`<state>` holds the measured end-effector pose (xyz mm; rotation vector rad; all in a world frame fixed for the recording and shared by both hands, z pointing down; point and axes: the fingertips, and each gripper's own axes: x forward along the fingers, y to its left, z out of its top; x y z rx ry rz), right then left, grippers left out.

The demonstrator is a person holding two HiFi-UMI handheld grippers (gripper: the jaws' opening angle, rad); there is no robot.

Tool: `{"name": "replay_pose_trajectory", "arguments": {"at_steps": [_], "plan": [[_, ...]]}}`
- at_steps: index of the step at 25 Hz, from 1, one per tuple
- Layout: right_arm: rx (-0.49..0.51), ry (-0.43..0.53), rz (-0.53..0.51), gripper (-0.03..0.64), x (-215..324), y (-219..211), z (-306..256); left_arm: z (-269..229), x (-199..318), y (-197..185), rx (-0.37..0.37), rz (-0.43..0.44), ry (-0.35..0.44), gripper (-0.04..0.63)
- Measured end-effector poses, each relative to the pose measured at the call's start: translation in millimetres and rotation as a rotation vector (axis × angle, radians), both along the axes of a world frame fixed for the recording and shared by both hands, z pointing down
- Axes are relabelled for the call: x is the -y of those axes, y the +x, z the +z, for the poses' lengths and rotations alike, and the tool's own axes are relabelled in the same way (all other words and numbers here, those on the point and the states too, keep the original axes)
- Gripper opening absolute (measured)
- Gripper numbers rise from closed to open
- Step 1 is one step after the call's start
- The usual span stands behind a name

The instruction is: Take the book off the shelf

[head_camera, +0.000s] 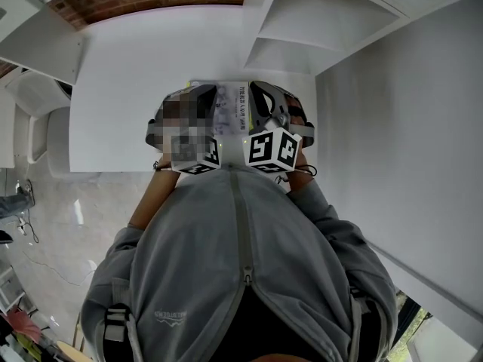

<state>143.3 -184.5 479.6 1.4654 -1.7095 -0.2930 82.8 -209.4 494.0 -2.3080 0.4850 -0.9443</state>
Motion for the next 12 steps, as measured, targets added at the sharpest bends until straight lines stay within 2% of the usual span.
{"name": "replay_pose_trajectory", "arguments": {"at_steps": [6, 9, 12], "plan": [[0.053, 0.157, 0.057, 0.028, 9, 12, -51, -52, 12, 5, -0.161, -0.038, 0.042, 0.006], [0.118, 0.209, 0.076, 0.028, 11, 15, -71, -78, 16, 4, -0.254, -0.063, 0.095, 0.006], [0.207, 0.261, 0.093, 0.028, 11, 16, -90, -99, 17, 1, -0.367, -0.085, 0.081, 0.006]]}}
